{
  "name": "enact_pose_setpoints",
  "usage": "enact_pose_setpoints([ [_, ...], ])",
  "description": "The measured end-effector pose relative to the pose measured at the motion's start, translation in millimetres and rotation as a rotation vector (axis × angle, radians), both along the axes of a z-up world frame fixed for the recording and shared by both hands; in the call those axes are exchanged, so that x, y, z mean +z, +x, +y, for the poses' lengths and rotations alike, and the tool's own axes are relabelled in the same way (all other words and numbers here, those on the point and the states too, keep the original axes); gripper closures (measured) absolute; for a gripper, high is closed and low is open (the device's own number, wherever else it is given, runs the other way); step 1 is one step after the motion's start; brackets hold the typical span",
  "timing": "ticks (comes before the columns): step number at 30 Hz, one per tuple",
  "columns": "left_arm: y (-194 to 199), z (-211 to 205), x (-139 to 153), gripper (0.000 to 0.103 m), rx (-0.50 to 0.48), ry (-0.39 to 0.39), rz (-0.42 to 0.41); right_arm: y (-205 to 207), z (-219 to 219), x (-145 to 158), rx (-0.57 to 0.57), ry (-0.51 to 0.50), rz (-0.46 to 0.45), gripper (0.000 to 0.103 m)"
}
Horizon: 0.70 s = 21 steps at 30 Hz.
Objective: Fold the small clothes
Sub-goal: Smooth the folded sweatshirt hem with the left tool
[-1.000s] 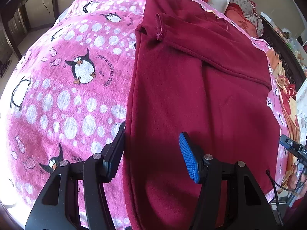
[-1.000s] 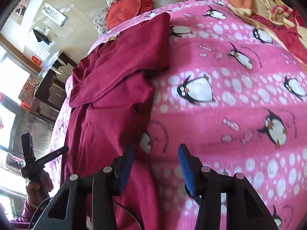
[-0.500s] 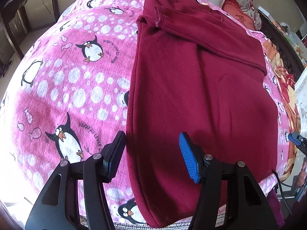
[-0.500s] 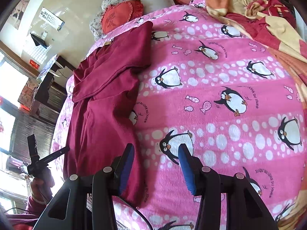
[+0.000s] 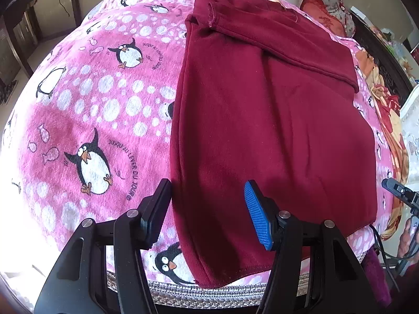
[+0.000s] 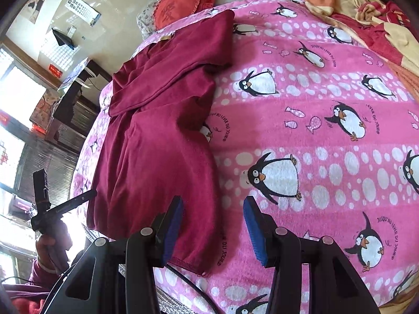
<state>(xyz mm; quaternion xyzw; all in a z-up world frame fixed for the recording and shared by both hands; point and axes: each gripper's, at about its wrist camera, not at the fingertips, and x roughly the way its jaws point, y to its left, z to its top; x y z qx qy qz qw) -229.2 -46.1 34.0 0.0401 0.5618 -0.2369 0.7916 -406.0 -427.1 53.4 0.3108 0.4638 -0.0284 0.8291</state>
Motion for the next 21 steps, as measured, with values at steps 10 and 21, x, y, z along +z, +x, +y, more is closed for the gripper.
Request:
enact_pose_setpoints([
  [10, -6.0, -1.4, -1.3, 0.045, 0.000, 0.017, -0.012, 9.9, -0.3, -0.2, -0.015, 0.013, -0.010, 0.057],
  [21, -10.8, 16.9, -0.4, 0.045, 0.000, -0.001, 0.044, 22.4, 4.6, -2.5, 0.012, -0.019, 0.011, 0.057],
])
